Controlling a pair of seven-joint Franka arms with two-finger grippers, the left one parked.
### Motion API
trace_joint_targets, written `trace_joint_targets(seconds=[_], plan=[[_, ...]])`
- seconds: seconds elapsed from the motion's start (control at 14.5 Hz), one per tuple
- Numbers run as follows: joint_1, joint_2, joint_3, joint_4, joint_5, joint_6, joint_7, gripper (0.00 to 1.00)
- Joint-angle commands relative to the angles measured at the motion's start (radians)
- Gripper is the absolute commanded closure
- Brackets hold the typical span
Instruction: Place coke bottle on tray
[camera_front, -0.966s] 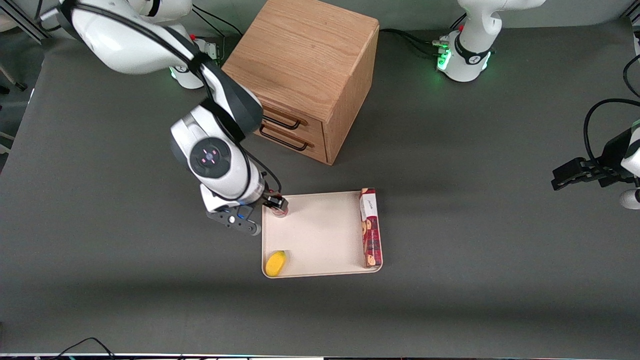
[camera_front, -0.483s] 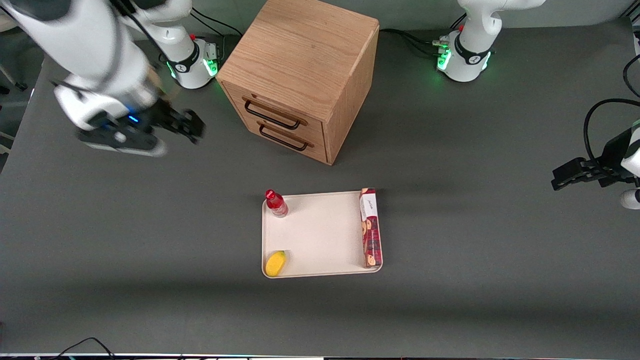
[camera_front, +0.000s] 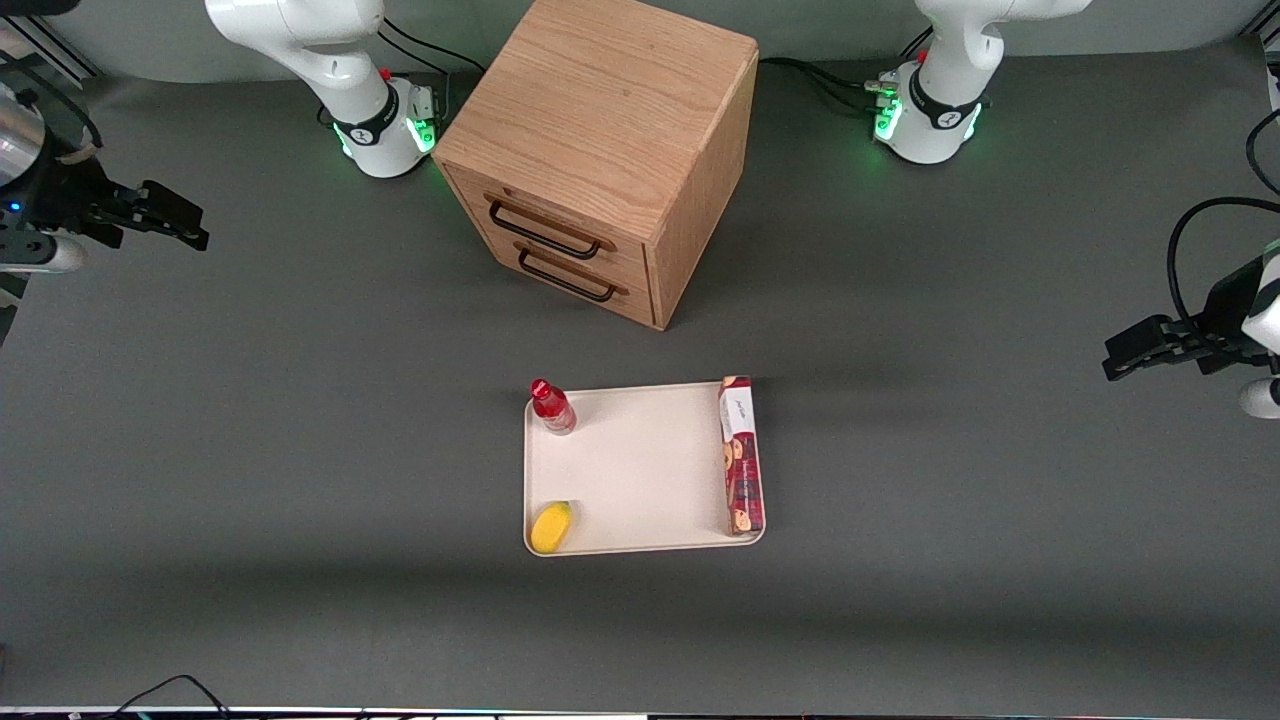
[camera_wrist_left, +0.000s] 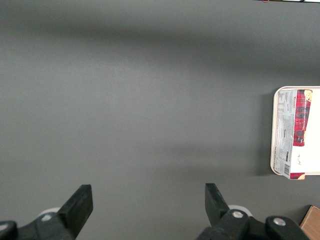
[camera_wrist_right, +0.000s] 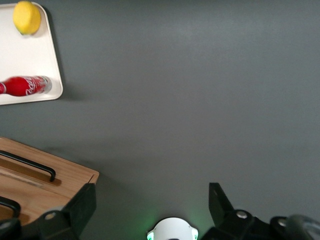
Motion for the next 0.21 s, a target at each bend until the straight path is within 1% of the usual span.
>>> trace_joint_targets(seconds=[0.0, 0.14], plan=[[0.020, -0.029, 0.008, -0.017, 0.010, 0.031, -0.008, 0.00], [0.019, 0.032, 0.006, 0.059, 0.013, 0.005, 0.000, 0.00]])
